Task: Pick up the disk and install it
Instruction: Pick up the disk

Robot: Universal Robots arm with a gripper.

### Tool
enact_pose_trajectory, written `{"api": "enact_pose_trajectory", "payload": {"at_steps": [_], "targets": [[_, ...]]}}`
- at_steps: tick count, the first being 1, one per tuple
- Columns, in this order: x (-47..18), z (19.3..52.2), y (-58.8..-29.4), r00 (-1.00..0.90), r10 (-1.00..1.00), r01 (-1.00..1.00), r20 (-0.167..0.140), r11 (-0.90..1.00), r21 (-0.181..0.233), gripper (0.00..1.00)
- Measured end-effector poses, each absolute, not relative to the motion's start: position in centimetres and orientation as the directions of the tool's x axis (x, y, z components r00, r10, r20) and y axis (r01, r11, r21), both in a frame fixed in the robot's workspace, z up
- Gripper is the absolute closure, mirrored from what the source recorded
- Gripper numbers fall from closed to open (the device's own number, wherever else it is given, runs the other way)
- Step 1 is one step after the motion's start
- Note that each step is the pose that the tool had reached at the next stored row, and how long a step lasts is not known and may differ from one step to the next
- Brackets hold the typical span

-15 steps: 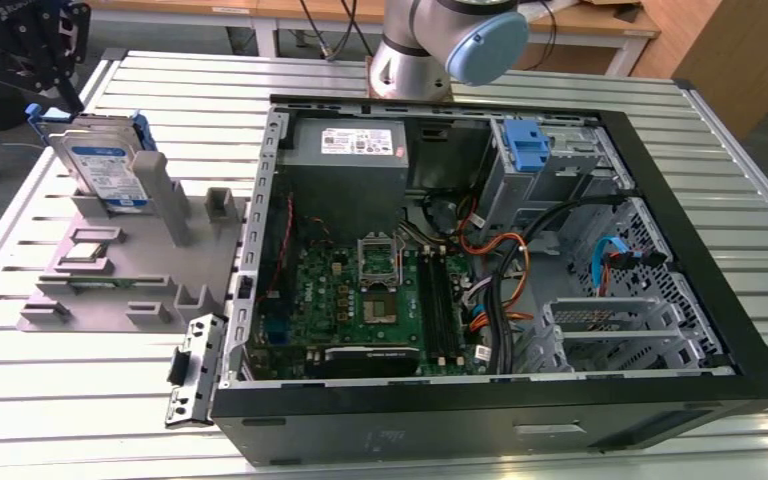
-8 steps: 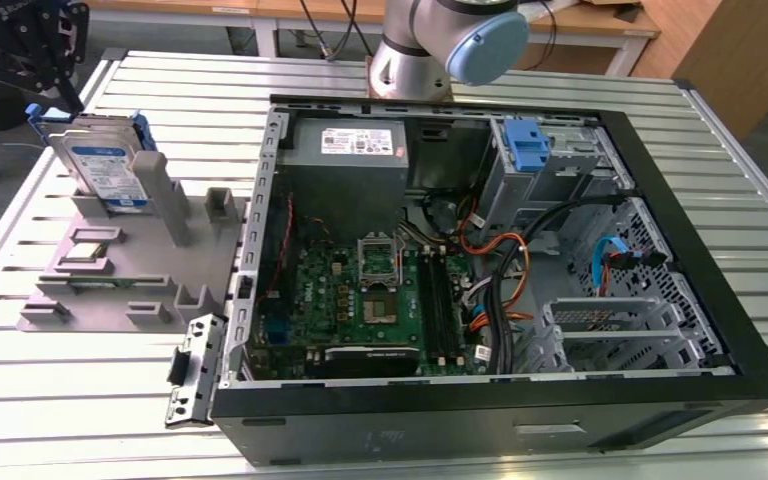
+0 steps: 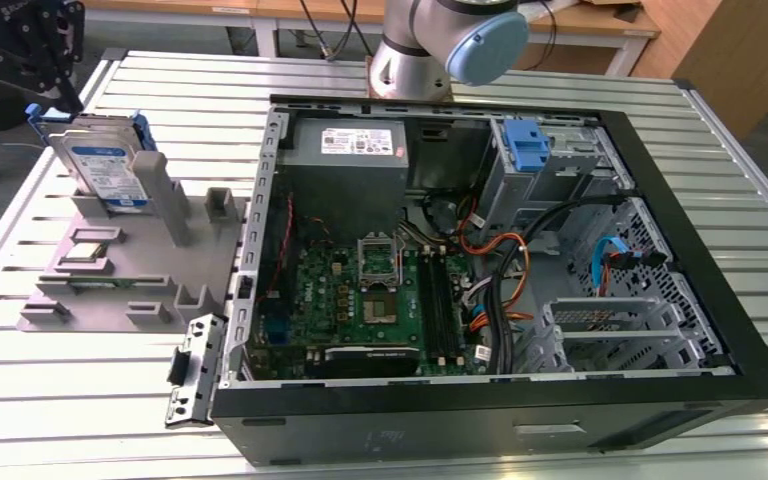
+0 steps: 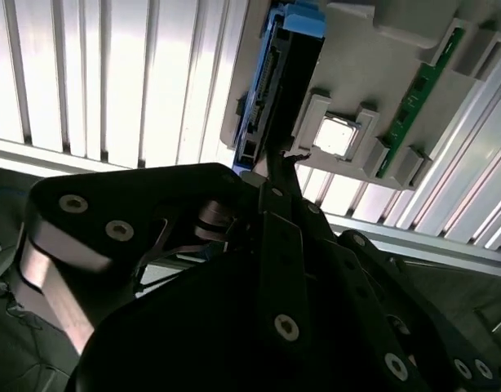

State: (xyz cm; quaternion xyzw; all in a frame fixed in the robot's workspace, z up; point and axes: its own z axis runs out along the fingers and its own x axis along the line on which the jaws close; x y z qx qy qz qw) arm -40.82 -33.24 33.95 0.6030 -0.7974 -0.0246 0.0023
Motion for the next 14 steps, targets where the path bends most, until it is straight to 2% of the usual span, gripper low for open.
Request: {"api": "enact_pose_trajectory", "payload": {"at_steps": [14], "targets": [[-40.83,33.92,-33.24,-0.055,-0.998,-0.998,-0.026,0.054,0.041,0.90]]}}
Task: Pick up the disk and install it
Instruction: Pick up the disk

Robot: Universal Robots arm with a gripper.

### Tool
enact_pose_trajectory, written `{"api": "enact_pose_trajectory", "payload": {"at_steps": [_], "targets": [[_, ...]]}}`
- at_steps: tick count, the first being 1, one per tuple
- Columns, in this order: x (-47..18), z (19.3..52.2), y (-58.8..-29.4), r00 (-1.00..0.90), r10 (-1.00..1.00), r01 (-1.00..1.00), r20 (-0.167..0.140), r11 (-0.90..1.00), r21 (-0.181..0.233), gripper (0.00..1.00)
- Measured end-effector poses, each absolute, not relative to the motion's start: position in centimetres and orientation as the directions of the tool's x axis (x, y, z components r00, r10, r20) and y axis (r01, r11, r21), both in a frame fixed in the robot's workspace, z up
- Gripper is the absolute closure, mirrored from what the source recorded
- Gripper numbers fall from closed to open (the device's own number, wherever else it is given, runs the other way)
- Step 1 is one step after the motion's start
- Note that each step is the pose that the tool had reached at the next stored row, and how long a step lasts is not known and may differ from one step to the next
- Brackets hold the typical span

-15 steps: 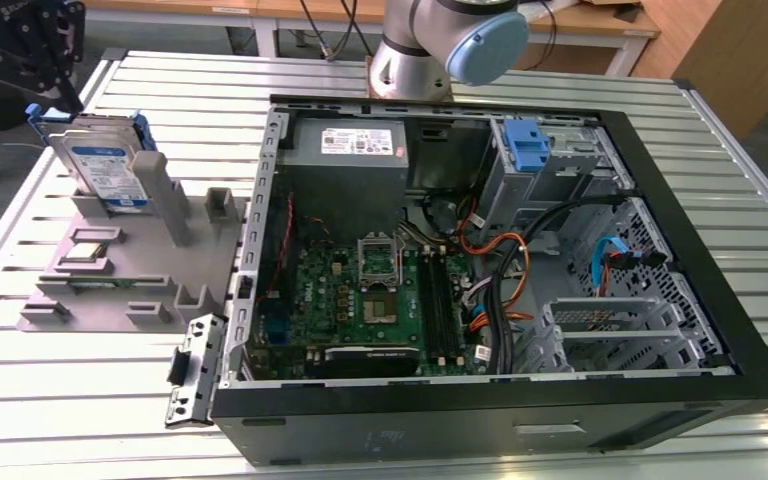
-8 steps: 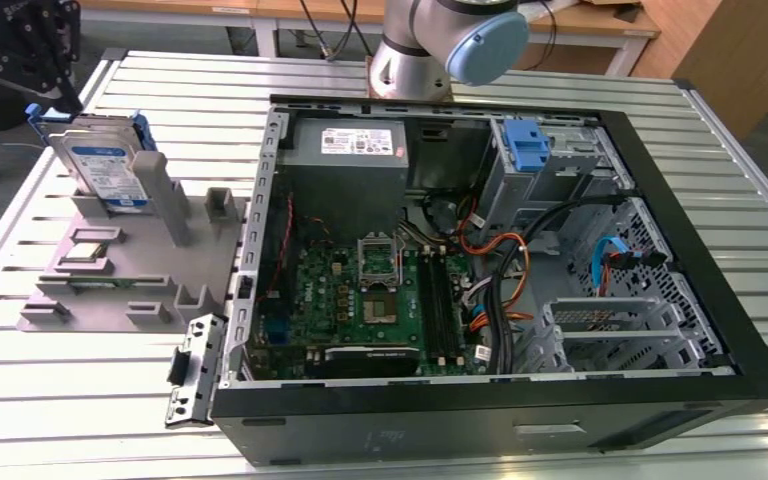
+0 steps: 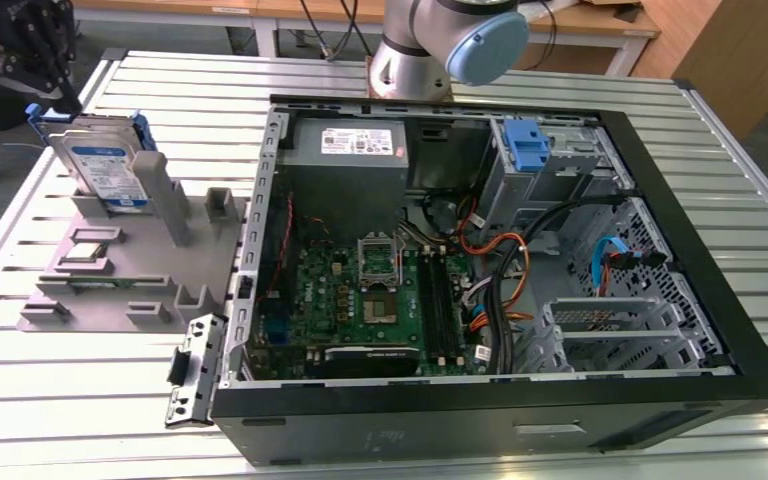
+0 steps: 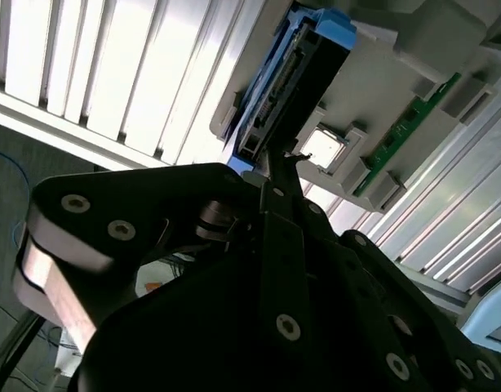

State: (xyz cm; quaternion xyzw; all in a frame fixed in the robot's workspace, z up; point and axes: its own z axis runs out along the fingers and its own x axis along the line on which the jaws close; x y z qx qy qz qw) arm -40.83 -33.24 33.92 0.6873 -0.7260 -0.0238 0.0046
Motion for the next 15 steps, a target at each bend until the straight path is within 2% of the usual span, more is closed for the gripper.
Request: {"api": "enact_pose_trajectory", "payload": {"at_steps": [4,15], "targets": [[-40.83,33.92,-33.24,-0.007,-1.000,-0.999,-0.026,0.006,0.041,0.90],[-40.46,33.81,-33.24,-0.026,-0.999,-0.999,-0.026,0.025,0.041,0.90]]}}
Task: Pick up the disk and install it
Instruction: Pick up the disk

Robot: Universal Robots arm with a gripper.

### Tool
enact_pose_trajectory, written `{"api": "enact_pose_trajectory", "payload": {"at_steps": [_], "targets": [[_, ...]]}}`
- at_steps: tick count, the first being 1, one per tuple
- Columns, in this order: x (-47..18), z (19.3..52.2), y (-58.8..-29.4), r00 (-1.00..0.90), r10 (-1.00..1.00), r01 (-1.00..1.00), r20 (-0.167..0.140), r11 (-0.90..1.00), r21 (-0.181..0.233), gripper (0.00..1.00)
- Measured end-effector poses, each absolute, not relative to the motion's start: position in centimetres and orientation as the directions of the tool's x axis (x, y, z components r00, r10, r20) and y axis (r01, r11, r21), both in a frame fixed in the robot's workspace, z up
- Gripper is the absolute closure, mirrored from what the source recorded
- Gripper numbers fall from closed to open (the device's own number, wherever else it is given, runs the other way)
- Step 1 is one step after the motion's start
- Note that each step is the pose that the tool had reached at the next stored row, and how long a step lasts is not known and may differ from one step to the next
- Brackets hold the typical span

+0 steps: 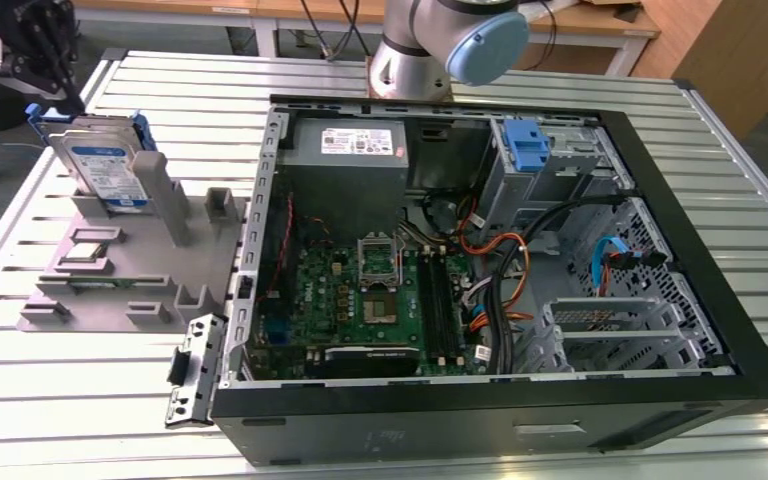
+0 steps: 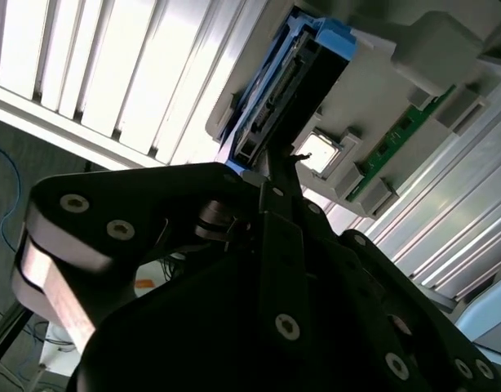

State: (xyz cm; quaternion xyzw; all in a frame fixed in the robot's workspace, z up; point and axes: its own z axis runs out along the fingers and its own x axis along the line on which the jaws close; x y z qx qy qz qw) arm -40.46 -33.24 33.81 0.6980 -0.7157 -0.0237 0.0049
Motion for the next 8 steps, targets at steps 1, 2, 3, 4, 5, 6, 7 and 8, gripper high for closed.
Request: {"api": "enact_pose_trajectory", "payload": {"at_steps": [1,2,3,4,5,6,7,8], "targets": [[-40.41,33.80,-33.24,-0.030,-0.999,-0.999,-0.026,0.029,0.041,0.90],[-40.36,33.79,-33.24,-0.035,-0.999,-0.999,-0.026,0.034,0.041,0.90],[-40.31,33.77,-33.24,-0.039,-0.999,-0.998,-0.026,0.038,0.041,0.90],[-40.26,33.75,-33.24,-0.044,-0.999,-0.998,-0.026,0.043,0.041,0.90],[-40.22,33.73,-33.25,-0.048,-0.998,-0.998,-0.026,0.047,0.041,0.90],[-40.18,33.72,-33.25,-0.053,-0.998,-0.998,-0.026,0.052,0.041,0.90],[-40.13,33.71,-33.25,-0.058,-0.998,-0.998,-0.026,0.057,0.041,0.90],[-40.09,33.69,-33.25,-0.062,-0.998,-0.997,-0.026,0.061,0.041,0.90]]}}
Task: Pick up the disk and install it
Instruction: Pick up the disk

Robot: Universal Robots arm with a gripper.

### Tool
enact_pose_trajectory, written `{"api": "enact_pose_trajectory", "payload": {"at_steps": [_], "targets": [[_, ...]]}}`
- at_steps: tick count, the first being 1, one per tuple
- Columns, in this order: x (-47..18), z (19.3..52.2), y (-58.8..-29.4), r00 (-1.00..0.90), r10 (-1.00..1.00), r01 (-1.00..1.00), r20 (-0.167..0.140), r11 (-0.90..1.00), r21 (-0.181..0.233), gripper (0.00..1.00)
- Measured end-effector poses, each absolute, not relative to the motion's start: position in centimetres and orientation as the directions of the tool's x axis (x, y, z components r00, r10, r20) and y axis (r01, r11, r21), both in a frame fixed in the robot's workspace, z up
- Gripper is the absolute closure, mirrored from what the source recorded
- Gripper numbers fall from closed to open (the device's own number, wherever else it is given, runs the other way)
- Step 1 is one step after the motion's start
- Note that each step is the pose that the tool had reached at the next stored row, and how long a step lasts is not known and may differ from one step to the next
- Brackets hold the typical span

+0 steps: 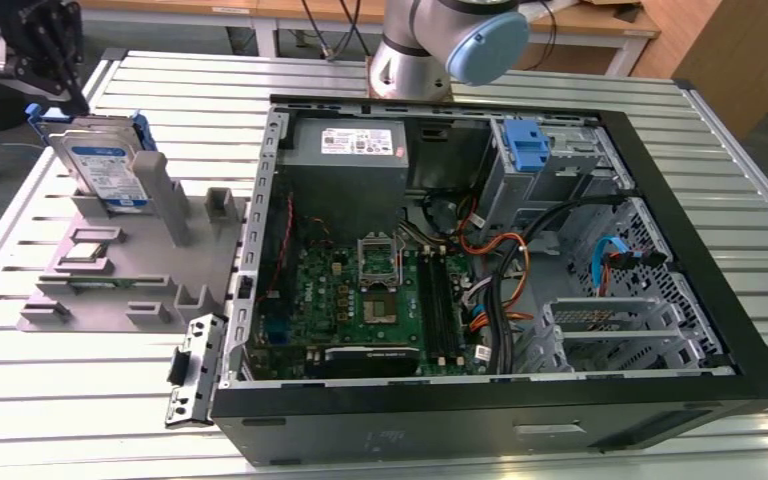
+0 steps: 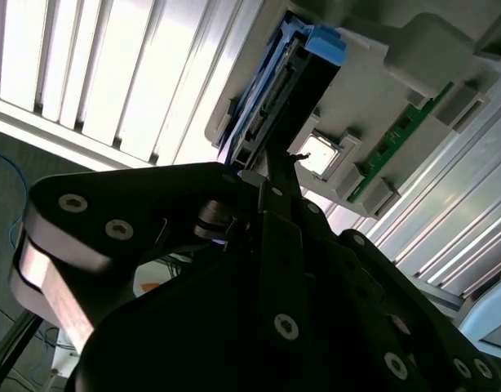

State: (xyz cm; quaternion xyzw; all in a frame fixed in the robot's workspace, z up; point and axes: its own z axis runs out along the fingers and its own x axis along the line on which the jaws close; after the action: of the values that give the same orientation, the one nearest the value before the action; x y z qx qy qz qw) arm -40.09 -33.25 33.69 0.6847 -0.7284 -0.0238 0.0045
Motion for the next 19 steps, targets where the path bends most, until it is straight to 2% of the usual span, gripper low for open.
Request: {"api": "enact_pose_trajectory", "payload": {"at_steps": [19], "targets": [[-39.95,33.36,-33.25,-0.079,-0.996,-0.996,-0.033,0.078,0.041,0.90]]}}
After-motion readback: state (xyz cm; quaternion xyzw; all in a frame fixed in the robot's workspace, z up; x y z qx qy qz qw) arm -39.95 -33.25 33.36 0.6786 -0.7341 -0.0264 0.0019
